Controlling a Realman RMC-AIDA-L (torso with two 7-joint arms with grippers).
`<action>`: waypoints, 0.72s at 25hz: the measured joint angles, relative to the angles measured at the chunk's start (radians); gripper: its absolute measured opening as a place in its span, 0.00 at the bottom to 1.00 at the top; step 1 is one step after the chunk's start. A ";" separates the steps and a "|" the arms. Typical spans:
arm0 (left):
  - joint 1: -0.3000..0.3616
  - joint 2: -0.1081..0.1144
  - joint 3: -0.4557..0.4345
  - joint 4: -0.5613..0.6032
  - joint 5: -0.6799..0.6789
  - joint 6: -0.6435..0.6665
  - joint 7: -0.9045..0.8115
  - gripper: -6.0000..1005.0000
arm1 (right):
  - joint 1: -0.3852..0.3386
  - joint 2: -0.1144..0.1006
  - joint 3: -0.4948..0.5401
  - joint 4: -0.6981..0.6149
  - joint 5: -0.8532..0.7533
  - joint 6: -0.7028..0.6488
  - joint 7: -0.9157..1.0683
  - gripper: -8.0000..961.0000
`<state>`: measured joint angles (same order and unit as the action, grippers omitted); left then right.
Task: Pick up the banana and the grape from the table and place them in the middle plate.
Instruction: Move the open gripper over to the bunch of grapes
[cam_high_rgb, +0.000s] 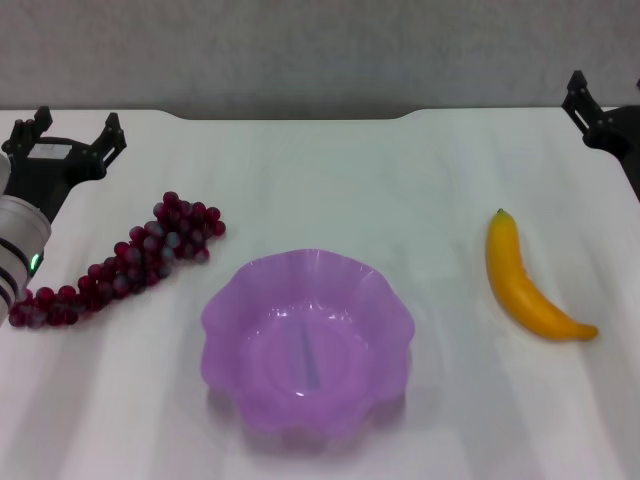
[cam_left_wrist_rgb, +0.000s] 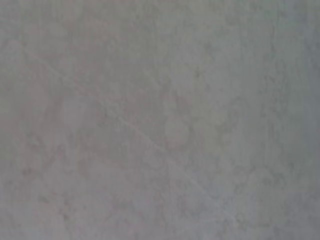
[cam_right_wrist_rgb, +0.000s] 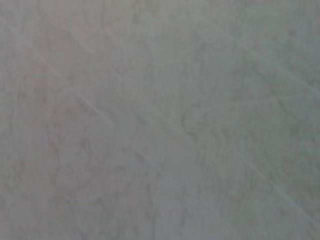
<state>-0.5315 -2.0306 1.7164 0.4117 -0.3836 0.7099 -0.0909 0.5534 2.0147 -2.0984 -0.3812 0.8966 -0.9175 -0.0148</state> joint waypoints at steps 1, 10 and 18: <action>0.000 0.000 0.000 0.000 0.000 0.000 -0.006 0.89 | 0.000 0.000 0.000 0.000 0.002 0.000 0.000 0.93; 0.000 0.001 0.000 -0.001 0.001 -0.002 -0.007 0.89 | -0.005 0.001 0.000 0.000 0.007 0.002 0.005 0.93; -0.002 0.001 0.000 -0.007 0.006 -0.003 -0.002 0.89 | -0.002 0.002 0.000 0.001 0.001 0.003 0.001 0.93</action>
<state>-0.5331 -2.0293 1.7164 0.4048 -0.3775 0.7071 -0.0929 0.5517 2.0171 -2.0985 -0.3804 0.8974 -0.9148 -0.0140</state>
